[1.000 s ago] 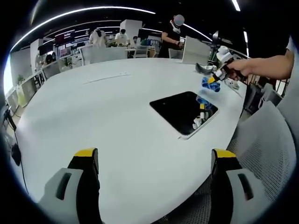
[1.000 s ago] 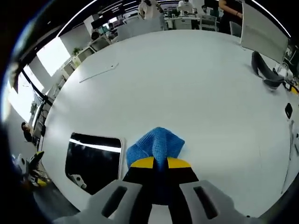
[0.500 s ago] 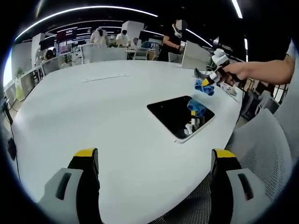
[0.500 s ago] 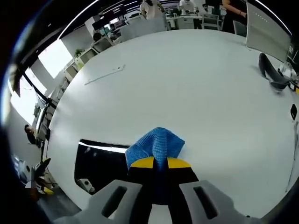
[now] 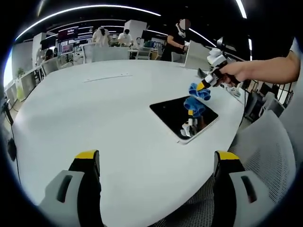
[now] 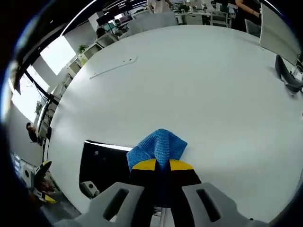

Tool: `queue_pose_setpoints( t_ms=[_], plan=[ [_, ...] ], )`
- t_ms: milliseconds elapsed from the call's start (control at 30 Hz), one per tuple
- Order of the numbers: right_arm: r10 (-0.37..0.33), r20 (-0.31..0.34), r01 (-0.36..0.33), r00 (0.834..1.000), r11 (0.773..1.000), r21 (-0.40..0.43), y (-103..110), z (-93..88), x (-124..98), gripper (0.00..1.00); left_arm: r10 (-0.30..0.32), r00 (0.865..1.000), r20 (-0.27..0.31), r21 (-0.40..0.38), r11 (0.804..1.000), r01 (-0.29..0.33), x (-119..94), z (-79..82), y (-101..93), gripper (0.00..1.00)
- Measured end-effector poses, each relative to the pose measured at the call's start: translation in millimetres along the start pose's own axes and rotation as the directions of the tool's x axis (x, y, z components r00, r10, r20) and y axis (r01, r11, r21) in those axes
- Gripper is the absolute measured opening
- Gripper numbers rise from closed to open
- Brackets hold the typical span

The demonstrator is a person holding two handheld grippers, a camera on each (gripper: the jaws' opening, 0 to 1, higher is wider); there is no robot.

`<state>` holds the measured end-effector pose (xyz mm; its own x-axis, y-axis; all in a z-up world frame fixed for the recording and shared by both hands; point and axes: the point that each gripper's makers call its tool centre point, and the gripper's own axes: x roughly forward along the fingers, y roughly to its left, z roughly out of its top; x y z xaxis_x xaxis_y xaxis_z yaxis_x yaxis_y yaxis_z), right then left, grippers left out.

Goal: Wipe the mirror surface with the cleaning cloth until all visible marks leave the cleaned area.

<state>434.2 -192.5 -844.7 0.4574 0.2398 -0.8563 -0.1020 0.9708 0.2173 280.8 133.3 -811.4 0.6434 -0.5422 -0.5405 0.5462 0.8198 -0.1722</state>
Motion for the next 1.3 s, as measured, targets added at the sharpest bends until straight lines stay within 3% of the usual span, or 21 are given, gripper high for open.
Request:
queue_pose_setpoints(
  t_ms=[100,167,300,433,1033,1300],
  plan=[
    [0.004,0.001,-0.004,1.000,1.000,0.017,6,0.1,4,0.03,-0.024,1.000,-0.020,0.016,1.000,0.025,3,-3.8,-5.6,0.99],
    [-0.044,-0.012,0.045,0.999,0.999,0.026,1,-3.0,6,0.03,-0.032,0.999,-0.023,0.017,0.999,0.033,3,-4.6,-7.0,0.99],
    [-0.034,-0.040,0.034,0.999,0.999,-0.004,6,-10.8,16,0.03,-0.032,0.999,-0.017,0.006,0.999,0.032,2,-3.4,-6.6,0.99],
    [-0.033,-0.044,0.033,0.998,0.999,0.017,10,-13.6,22,0.03,-0.053,0.998,-0.017,0.015,0.998,0.053,3,-3.0,-11.7,0.99],
    [-0.079,-0.053,0.081,0.995,0.996,0.024,16,-11.2,24,0.02,-0.091,0.995,-0.050,0.025,0.995,0.093,5,-8.3,-20.7,0.99],
    [-0.056,-0.061,0.057,0.997,0.998,0.020,36,-9.5,32,0.02,-0.112,0.993,-0.046,0.045,0.992,0.114,6,-6.8,-26.4,0.99]
  ],
)
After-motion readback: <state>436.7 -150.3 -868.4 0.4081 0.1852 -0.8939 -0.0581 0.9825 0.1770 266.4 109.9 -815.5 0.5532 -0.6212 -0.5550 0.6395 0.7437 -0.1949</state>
